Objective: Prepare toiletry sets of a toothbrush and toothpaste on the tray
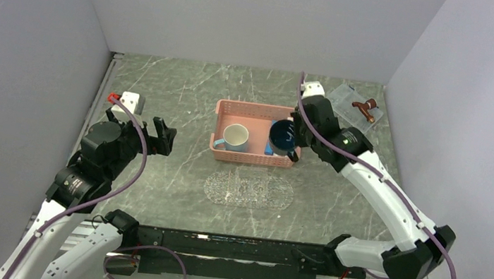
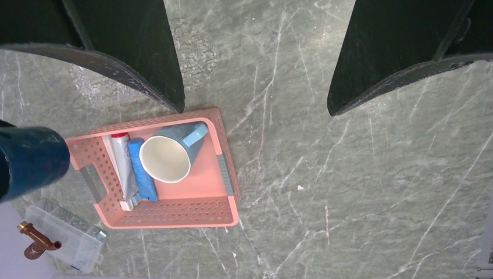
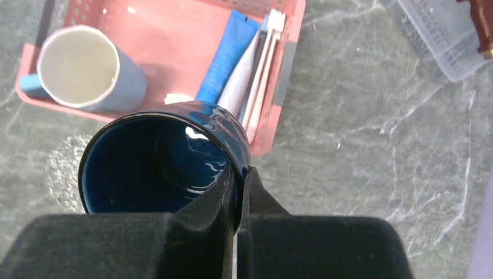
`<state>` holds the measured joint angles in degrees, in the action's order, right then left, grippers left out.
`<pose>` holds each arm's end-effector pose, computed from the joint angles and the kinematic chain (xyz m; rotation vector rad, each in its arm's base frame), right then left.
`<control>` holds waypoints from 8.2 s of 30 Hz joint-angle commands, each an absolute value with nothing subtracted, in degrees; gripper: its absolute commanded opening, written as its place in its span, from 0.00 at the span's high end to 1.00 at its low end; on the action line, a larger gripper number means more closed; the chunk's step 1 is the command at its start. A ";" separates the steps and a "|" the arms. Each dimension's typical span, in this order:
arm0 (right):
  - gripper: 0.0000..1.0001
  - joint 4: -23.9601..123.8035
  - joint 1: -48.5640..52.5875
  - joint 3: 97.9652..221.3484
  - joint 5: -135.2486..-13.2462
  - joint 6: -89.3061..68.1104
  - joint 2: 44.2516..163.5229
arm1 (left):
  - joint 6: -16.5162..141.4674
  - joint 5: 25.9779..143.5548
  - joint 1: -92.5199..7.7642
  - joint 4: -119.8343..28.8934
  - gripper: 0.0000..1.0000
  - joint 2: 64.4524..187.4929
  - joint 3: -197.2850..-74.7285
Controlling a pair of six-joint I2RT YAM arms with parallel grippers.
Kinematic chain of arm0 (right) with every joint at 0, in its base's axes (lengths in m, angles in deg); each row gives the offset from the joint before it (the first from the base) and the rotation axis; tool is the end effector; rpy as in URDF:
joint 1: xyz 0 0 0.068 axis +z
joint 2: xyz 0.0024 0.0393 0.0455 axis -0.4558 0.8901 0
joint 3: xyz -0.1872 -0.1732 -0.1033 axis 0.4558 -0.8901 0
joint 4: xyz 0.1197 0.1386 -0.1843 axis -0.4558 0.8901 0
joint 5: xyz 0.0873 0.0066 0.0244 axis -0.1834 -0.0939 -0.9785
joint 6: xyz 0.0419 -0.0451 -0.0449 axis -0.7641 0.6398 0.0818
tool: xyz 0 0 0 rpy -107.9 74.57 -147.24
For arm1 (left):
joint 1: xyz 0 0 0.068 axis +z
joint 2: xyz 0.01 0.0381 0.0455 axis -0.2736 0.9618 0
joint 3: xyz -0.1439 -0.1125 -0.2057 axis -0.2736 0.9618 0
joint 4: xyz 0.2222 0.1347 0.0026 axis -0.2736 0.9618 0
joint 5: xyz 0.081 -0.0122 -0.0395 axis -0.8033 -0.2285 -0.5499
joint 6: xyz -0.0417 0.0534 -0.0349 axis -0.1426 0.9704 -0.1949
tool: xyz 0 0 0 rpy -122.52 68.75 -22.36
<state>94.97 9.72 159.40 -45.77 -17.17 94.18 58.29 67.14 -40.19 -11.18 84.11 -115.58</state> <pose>0.2329 0.1457 0.3536 -0.2732 2.2246 0.0537 0.1356 -0.0498 0.3605 0.0195 1.8252 -0.3476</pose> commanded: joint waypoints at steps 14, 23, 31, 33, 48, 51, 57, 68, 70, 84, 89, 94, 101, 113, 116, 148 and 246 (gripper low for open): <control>1.00 91.80 9.17 136.69 -50.99 -27.81 79.67 | 58.48 67.81 -39.87 -11.65 0.01 84.53 -117.06; 1.00 84.94 8.19 128.81 -54.80 -29.34 78.44 | 58.50 67.92 -39.89 -11.72 0.01 84.49 -117.05; 1.00 80.98 6.63 125.79 -56.50 -28.24 78.64 | 58.43 67.97 -39.87 -11.71 0.01 84.56 -117.09; 1.00 80.42 6.07 125.29 -56.65 -28.12 78.69 | 58.42 68.04 -39.87 -11.64 0.01 84.68 -117.05; 1.00 78.09 5.32 123.82 -57.21 -28.26 81.06 | 58.28 68.48 -39.87 -11.69 0.01 85.26 -117.08; 1.00 77.94 5.32 123.56 -56.99 -28.46 81.34 | 58.32 68.50 -39.87 -11.67 0.01 85.33 -117.06; 1.00 77.28 5.33 122.92 -57.42 -28.52 81.78 | 58.29 68.67 -39.87 -11.70 0.01 85.42 -117.08; 0.92 77.55 5.33 122.78 -56.51 -28.72 82.45 | 58.32 68.60 -39.87 -11.66 0.01 85.40 -117.11; 0.85 77.45 5.36 122.78 -56.50 -28.86 82.24 | 58.28 68.68 -39.87 -11.72 0.01 85.42 -117.13; 0.49 81.54 5.36 127.28 -55.68 -29.45 79.77 | 58.06 68.99 -39.89 -11.77 0.01 85.11 -117.02; 0.44 84.88 5.40 131.79 -54.53 -28.91 78.38 | 57.37 71.74 -39.88 -12.11 0.01 86.31 -116.96; 0.43 87.68 5.38 135.38 -54.10 -28.20 77.34 | 57.78 75.71 -39.90 -11.65 0.01 89.48 -118.24; 0.42 89.44 5.42 137.49 -55.33 -26.86 75.49 | 60.87 84.61 -39.88 -10.86 0.01 96.14 -121.91; 0.40 88.41 5.38 135.60 -57.86 -26.68 70.19 | 67.03 86.53 -49.04 -3.97 0.13 114.41 -136.56; 0.40 88.65 5.40 135.27 -58.12 -26.42 69.08 | 68.92 84.21 -49.85 -1.79 0.23 119.89 -140.40; 0.40 89.51 5.26 130.51 -64.35 -26.78 62.58 | 82.80 82.67 -50.58 2.93 0.36 159.45 -162.92; 0.39 85.19 5.37 127.59 -58.80 -33.82 66.46 | 55.52 79.45 -52.72 -0.38 1.00 123.46 -128.68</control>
<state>87.78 5.53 128.29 -60.30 -33.00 67.01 57.80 77.41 -52.26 6.74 122.92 -128.30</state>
